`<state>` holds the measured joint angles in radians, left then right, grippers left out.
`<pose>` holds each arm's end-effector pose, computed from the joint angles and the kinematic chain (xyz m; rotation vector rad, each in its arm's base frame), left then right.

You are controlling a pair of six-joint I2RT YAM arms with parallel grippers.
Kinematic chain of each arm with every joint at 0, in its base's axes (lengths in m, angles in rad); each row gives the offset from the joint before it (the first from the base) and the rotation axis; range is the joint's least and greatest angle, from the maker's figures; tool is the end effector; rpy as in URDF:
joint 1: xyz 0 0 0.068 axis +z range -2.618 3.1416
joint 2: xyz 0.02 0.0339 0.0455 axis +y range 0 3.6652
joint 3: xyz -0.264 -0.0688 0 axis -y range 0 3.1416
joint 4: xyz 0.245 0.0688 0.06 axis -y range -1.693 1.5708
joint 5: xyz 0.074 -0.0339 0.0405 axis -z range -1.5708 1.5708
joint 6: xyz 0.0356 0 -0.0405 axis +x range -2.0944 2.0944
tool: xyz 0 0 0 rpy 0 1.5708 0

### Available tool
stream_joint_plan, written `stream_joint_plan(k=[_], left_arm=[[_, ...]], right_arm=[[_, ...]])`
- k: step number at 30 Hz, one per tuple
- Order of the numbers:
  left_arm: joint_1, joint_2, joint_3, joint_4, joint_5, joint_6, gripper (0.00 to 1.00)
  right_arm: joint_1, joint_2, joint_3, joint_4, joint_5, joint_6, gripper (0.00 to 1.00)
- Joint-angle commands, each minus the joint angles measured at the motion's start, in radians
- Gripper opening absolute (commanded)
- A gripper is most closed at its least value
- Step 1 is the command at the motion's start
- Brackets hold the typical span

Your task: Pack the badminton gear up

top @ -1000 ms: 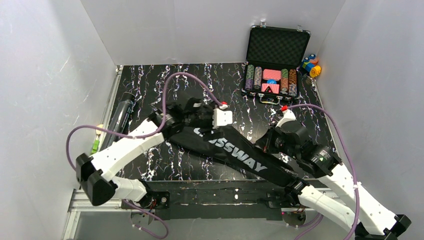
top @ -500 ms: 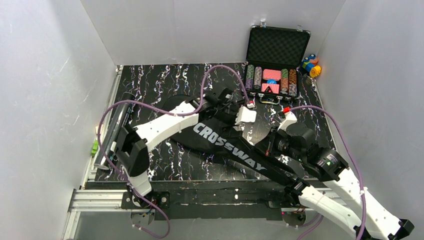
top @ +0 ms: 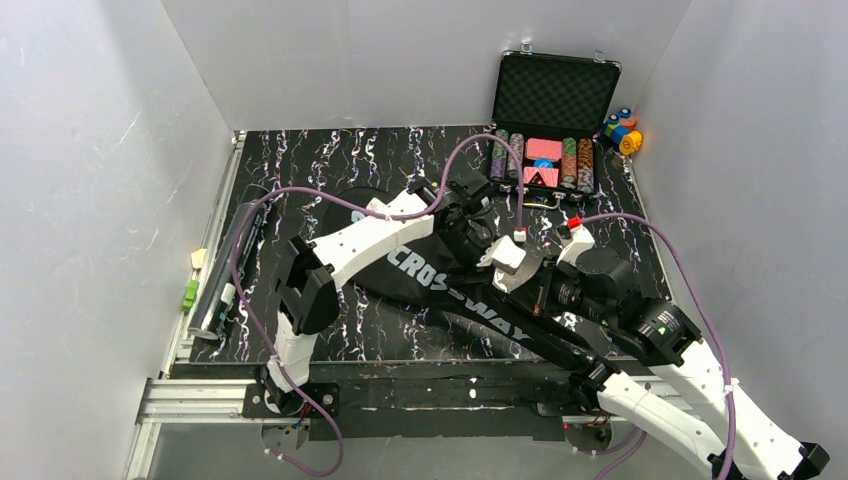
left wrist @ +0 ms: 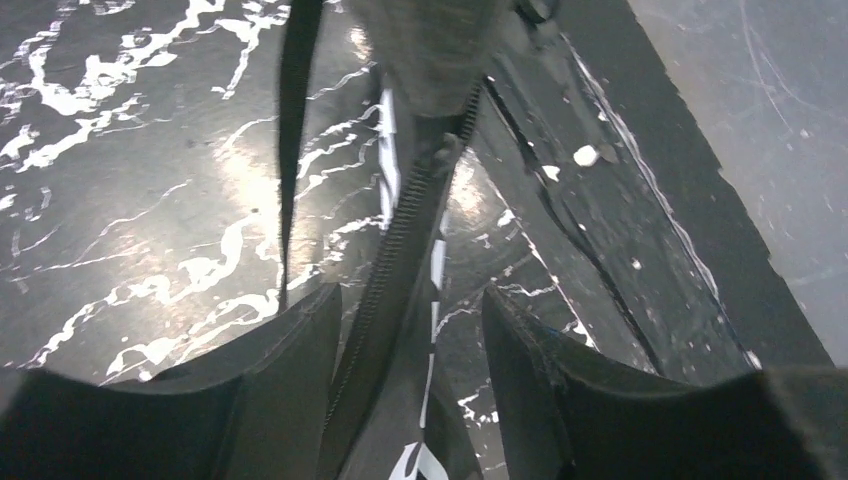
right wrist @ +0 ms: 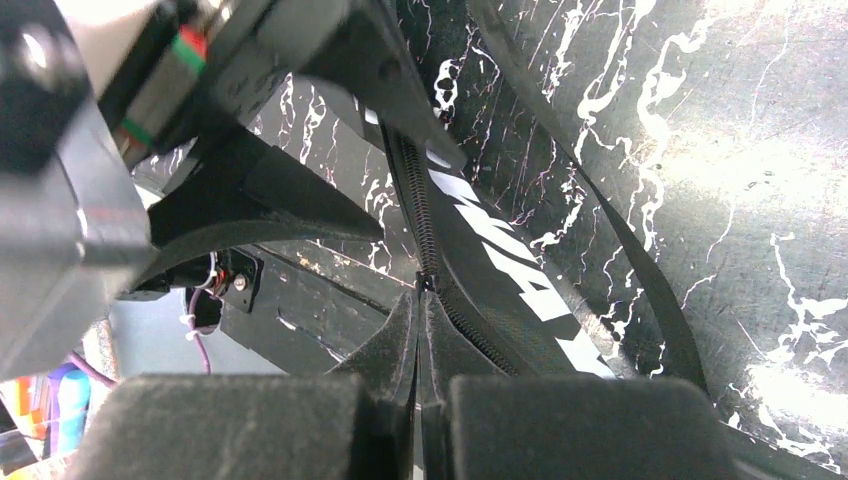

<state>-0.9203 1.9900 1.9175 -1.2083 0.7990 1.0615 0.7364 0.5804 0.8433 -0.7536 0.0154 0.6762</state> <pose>0.2246 -0.3373 0.3020 2.2667 1.2928 -1.0701 0.0870 0.0781 0.3282 -0.0554 2.1736 0.8332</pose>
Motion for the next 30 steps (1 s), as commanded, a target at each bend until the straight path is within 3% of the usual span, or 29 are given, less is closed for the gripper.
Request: stream_joint_plan(k=[1, 7, 13, 19, 20, 21, 24, 27, 30], left_arm=[[-0.02, -0.012, 0.033, -0.149, 0.042, 0.084, 0.5], [-0.03, -0.07, -0.05, 0.025, 0.002, -0.025, 0.26], [-0.053, -0.091, -0.069, 0.09, -0.069, -0.081, 0.0], [-0.054, -0.21, -0.145, 0.225, -0.284, -0.198, 0.0], [-0.054, -0.301, -0.192, 0.285, -0.38, -0.22, 0.0], [-0.053, -0.384, -0.252, 0.348, -0.464, -0.236, 0.0], [-0.054, -0.579, -0.381, 0.419, -0.573, -0.302, 0.0], [-0.054, -0.707, -0.504, 0.517, -0.672, -0.386, 0.0], [-0.055, -0.773, -0.57, 0.6, -0.784, -0.384, 0.0]], right_arm=[[0.008, -0.032, 0.052, 0.043, -0.029, -0.01, 0.01], [0.008, -0.02, 0.056, 0.052, -0.052, -0.015, 0.01], [0.009, -0.017, 0.077, 0.059, -0.052, -0.017, 0.01], [0.009, -0.011, 0.126, 0.033, 0.035, -0.032, 0.01], [0.009, -0.013, 0.148, 0.029, 0.082, -0.033, 0.03], [0.009, -0.005, 0.19, 0.007, 0.153, -0.036, 0.15], [0.008, 0.026, 0.317, 0.005, 0.232, -0.064, 0.29], [0.008, -0.01, 0.454, -0.011, 0.37, -0.067, 0.32], [0.008, -0.094, 0.461, -0.089, 0.52, -0.029, 0.35]])
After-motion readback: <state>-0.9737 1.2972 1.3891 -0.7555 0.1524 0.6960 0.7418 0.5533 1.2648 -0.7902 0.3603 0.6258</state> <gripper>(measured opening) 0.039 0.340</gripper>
